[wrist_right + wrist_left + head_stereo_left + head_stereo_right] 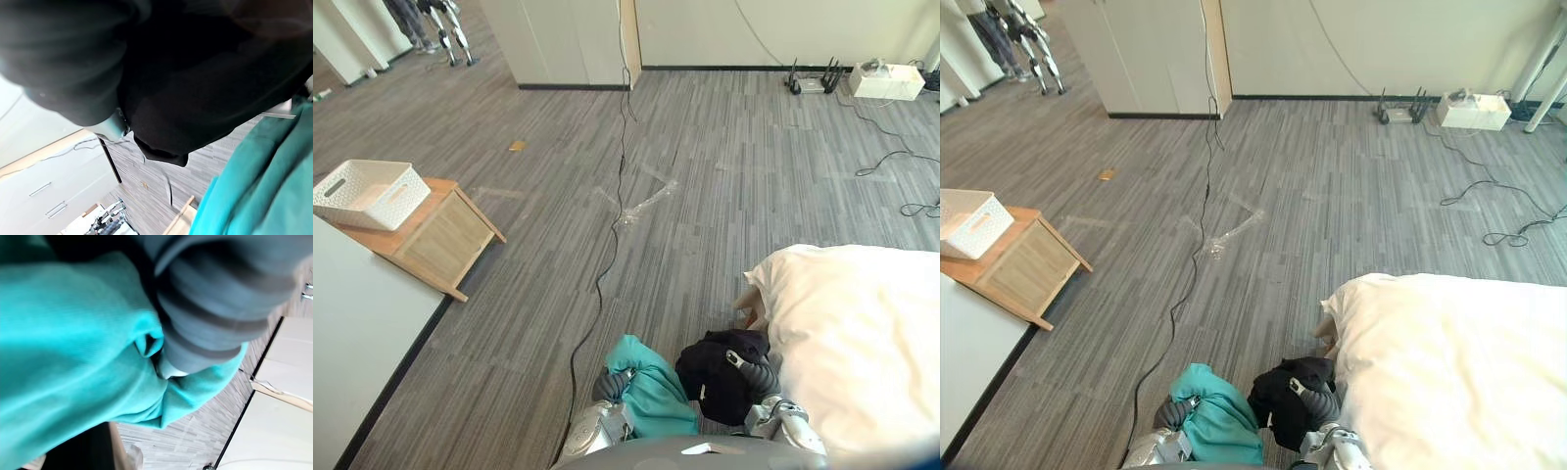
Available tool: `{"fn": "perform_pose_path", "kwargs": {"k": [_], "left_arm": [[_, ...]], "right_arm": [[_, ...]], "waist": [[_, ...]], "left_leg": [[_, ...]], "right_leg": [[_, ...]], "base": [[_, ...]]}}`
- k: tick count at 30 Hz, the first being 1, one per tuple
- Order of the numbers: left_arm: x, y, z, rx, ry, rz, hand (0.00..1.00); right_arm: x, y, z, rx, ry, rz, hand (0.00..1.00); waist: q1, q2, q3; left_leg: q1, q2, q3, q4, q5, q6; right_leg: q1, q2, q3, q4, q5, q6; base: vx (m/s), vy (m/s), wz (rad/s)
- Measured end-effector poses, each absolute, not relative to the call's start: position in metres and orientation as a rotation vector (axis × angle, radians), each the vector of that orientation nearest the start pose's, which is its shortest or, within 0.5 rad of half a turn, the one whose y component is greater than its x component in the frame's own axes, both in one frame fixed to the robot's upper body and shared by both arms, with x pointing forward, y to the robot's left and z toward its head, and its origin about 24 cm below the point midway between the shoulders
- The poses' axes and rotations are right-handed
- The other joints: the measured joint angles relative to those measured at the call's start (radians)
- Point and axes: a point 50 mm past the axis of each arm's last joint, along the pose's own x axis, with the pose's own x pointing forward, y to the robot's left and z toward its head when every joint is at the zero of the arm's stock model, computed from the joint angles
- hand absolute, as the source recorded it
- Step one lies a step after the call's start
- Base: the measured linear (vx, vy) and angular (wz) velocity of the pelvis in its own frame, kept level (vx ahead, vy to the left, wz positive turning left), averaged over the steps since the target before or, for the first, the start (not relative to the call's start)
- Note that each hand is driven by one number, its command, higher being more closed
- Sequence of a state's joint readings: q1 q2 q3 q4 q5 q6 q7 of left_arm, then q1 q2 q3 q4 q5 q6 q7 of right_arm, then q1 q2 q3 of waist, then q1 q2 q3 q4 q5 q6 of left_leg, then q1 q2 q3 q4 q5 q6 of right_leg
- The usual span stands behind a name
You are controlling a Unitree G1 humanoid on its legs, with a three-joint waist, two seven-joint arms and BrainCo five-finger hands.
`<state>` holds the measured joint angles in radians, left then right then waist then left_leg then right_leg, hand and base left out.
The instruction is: Tidy the bed and pick cloth on bed and put in laundry
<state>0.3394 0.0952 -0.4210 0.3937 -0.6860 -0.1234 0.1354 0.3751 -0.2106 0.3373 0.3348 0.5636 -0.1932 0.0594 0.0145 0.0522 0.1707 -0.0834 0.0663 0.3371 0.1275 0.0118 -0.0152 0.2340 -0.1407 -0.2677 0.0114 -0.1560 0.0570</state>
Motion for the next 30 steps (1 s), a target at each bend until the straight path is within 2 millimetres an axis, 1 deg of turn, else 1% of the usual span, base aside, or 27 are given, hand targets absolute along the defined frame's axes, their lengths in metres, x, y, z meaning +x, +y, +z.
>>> {"fn": "perform_pose_path", "kwargs": {"k": [2,3,4,6,7,8,9,10,11,12,13,14,15,16,17,18,19,20,21,22,23,24,25,26,28,29,30], "left_arm": [[0.116,0.110,-0.102,-0.503,0.723,0.094,1.00],[0.118,0.111,-0.101,-0.501,0.713,0.092,1.00],[0.119,0.109,-0.100,-0.502,0.708,0.087,1.00],[0.118,0.107,-0.101,-0.497,0.711,0.079,1.00],[0.118,0.104,-0.100,-0.475,0.702,0.053,1.00],[0.120,0.105,-0.098,-0.463,0.678,0.039,1.00],[0.120,0.107,-0.098,-0.440,0.669,0.031,1.00],[0.119,0.109,-0.098,-0.410,0.671,0.016,1.00],[0.118,0.112,-0.099,-0.364,0.675,-0.012,1.00],[0.121,0.113,-0.099,-0.344,0.668,-0.021,1.00],[0.121,0.114,-0.100,-0.336,0.670,-0.011,1.00],[0.123,0.114,-0.099,-0.330,0.665,-0.017,1.00],[0.124,0.114,-0.099,-0.323,0.661,-0.028,1.00],[0.128,0.113,-0.097,-0.311,0.652,-0.051,1.00],[0.131,0.112,-0.096,-0.307,0.647,-0.061,1.00],[0.135,0.110,-0.095,-0.304,0.637,-0.081,1.00],[0.135,0.109,-0.095,-0.305,0.640,-0.095,1.00],[0.137,0.108,-0.094,-0.306,0.635,-0.106,1.00],[0.139,0.107,-0.093,-0.307,0.636,-0.114,1.00],[0.138,0.104,-0.095,-0.315,0.649,-0.116,1.00],[0.137,0.104,-0.095,-0.318,0.647,-0.120,1.00],[0.139,0.104,-0.094,-0.319,0.643,-0.122,1.00],[0.140,0.104,-0.094,-0.319,0.642,-0.121,1.00],[0.141,0.104,-0.094,-0.319,0.640,-0.123,1.00],[0.142,0.105,-0.094,-0.326,0.634,-0.116,1.00],[0.142,0.106,-0.094,-0.332,0.637,-0.103,1.00],[0.143,0.107,-0.094,-0.347,0.636,-0.093,1.00]], "right_arm": [[0.115,-0.147,-0.089,0.367,0.571,0.062,1.00],[0.115,-0.146,-0.088,0.367,0.560,0.069,1.00],[0.113,-0.144,-0.090,0.368,0.569,0.076,1.00],[0.111,-0.144,-0.091,0.365,0.576,0.077,1.00],[0.114,-0.145,-0.090,0.361,0.563,0.076,1.00],[0.116,-0.145,-0.089,0.360,0.552,0.078,1.00],[0.118,-0.143,-0.089,0.356,0.545,0.084,1.00],[0.119,-0.139,-0.089,0.359,0.543,0.084,1.00],[0.115,-0.135,-0.090,0.364,0.554,0.081,1.00],[0.115,-0.134,-0.091,0.369,0.557,0.076,1.00],[0.113,-0.133,-0.091,0.374,0.559,0.062,1.00],[0.112,-0.133,-0.090,0.374,0.554,0.045,1.00],[0.111,-0.133,-0.089,0.374,0.551,0.038,1.00],[0.111,-0.134,-0.087,0.376,0.540,0.026,1.00],[0.110,-0.134,-0.086,0.377,0.534,0.018,1.00],[0.110,-0.135,-0.085,0.376,0.527,0.007,1.00],[0.109,-0.135,-0.087,0.377,0.532,-0.009,1.00],[0.109,-0.135,-0.087,0.386,0.528,-0.027,1.00],[0.109,-0.137,-0.088,0.391,0.523,-0.052,1.00],[0.115,-0.140,-0.088,0.379,0.512,-0.055,1.00],[0.121,-0.142,-0.084,0.373,0.481,-0.051,1.00],[0.133,-0.146,-0.079,0.368,0.437,-0.057,1.00],[0.140,-0.147,-0.077,0.364,0.420,-0.061,1.00],[0.142,-0.147,-0.076,0.362,0.416,-0.062,1.00],[0.145,-0.148,-0.078,0.354,0.423,-0.059,1.00],[0.145,-0.148,-0.080,0.351,0.429,-0.051,1.00],[0.145,-0.148,-0.080,0.349,0.431,-0.043,1.00]], "waist": [[0.003,-0.016,0.001],[0.003,-0.030,0.008],[0.004,-0.034,0.009],[0.003,-0.030,-0.002],[0.003,-0.019,-0.019],[0.002,-0.028,-0.018],[0.001,-0.044,-0.020],[-0.013,-0.071,-0.034],[-0.030,-0.072,-0.038],[-0.036,-0.070,-0.038],[-0.049,-0.064,-0.038],[-0.063,-0.059,-0.037],[-0.070,-0.057,-0.036],[-0.091,-0.052,-0.033],[-0.102,-0.049,-0.031],[-0.120,-0.048,-0.026],[-0.123,-0.052,-0.028],[-0.119,-0.056,-0.027],[-0.116,-0.067,-0.030],[-0.095,-0.037,-0.027],[-0.081,-0.018,-0.029],[-0.076,-0.016,-0.014],[-0.083,-0.014,-0.012],[-0.087,-0.013,-0.013],[-0.083,-0.013,-0.013],[-0.078,-0.008,-0.016],[-0.076,-0.004,-0.016]], "left_leg": [[-0.012,-0.024,0.009,0.031,-0.040,0.032],[-0.023,-0.034,0.015,0.062,-0.078,0.054],[-0.017,-0.042,0.020,0.068,-0.099,0.062],[0.021,-0.058,0.025,0.039,-0.115,0.067],[0.049,-0.067,0.026,0.011,-0.124,0.078],[0.080,-0.091,0.022,-0.001,-0.140,0.093],[0.098,-0.113,0.015,-0.010,-0.151,0.094],[0.131,-0.147,-0.020,-0.025,-0.164,0.109],[0.164,-0.156,-0.064,-0.025,-0.182,0.133],[0.180,-0.150,-0.087,-0.023,-0.192,0.136],[0.204,-0.135,-0.131,-0.020,-0.205,0.131],[0.224,-0.120,-0.177,-0.022,-0.214,0.129],[0.235,-0.116,-0.202,-0.027,-0.215,0.129],[0.255,-0.105,-0.255,-0.043,-0.215,0.128],[0.262,-0.101,-0.281,-0.047,-0.216,0.128],[0.281,-0.095,-0.331,-0.055,-0.216,0.128],[0.294,-0.097,-0.354,-0.057,-0.219,0.121],[0.315,-0.096,-0.357,-0.057,-0.235,0.097],[0.351,-0.093,-0.357,-0.057,-0.266,0.057],[0.368,-0.064,-0.342,-0.052,-0.280,0.030],[0.367,-0.052,-0.335,-0.044,-0.270,0.013],[0.375,-0.048,-0.323,-0.028,-0.244,-0.017],[0.382,-0.040,-0.317,-0.011,-0.214,-0.024],[0.382,-0.032,-0.316,0.004,-0.203,-0.025],[0.374,-0.017,-0.316,0.077,-0.182,-0.047],[0.302,-0.011,-0.305,0.261,-0.169,-0.056],[0.260,0.000,-0.289,0.351,-0.147,-0.073]], "right_leg": [[0.017,-0.025,-0.019,-0.013,0.000,0.020],[0.018,-0.040,-0.024,-0.007,0.007,0.036],[0.016,-0.050,-0.023,0.010,0.011,0.041],[-0.020,-0.075,-0.021,0.125,0.009,0.046],[-0.097,-0.113,-0.018,0.313,-0.004,0.067],[-0.199,-0.174,-0.008,0.567,0.002,0.083],[-0.255,-0.217,-0.001,0.692,0.036,0.083],[-0.334,-0.280,0.008,0.869,0.143,0.042],[-0.378,-0.294,0.011,0.980,0.142,0.000],[-0.396,-0.276,0.013,1.013,0.108,-0.015],[-0.434,-0.222,0.014,1.036,0.042,-0.018],[-0.480,-0.157,0.020,1.015,-0.012,-0.005],[-0.504,-0.124,0.025,0.990,-0.031,-0.001],[-0.549,-0.059,0.043,0.889,-0.049,-0.004],[-0.565,-0.032,0.054,0.813,-0.048,-0.003],[-0.577,0.010,0.067,0.611,-0.020,0.008],[-0.570,0.023,0.067,0.421,0.036,0.010],[-0.554,0.033,0.067,0.250,0.117,0.014],[-0.547,0.032,0.067,0.160,0.283,-0.016],[-0.532,0.064,0.048,0.174,0.301,-0.091],[-0.534,0.069,0.051,0.195,0.286,-0.118],[-0.539,0.071,0.049,0.245,0.241,-0.138],[-0.523,0.077,0.041,0.262,0.209,-0.148],[-0.511,0.081,0.036,0.260,0.200,-0.152],[-0.471,0.106,0.038,0.242,0.171,-0.154],[-0.445,0.125,0.039,0.223,0.137,-0.149],[-0.427,0.133,0.041,0.206,0.130,-0.149]], "base": [[0.27,0.142,0.12],[0.23,0.100,0.02],[0.23,0.112,-0.05],[0.24,0.144,-0.05],[0.28,0.232,0.02],[0.29,0.240,0.07],[0.26,0.180,0.34],[0.35,0.151,0.68],[0.40,0.134,0.79],[0.44,0.089,0.89],[0.44,0.029,0.96],[0.43,-0.001,1.07],[0.46,-0.059,1.33],[0.38,-0.083,1.20],[0.47,-0.143,1.57],[0.47,-0.187,1.42],[0.49,-0.199,1.44],[0.52,-0.224,1.21],[0.56,-0.238,0.75],[0.55,-0.224,0.34],[0.50,-0.219,-0.12],[0.51,-0.244,-0.10],[0.42,-0.215,0.00],[0.47,-0.229,0.01],[0.34,-0.177,-0.15],[0.23,-0.135,-0.30],[0.28,-0.150,-0.33]]}}
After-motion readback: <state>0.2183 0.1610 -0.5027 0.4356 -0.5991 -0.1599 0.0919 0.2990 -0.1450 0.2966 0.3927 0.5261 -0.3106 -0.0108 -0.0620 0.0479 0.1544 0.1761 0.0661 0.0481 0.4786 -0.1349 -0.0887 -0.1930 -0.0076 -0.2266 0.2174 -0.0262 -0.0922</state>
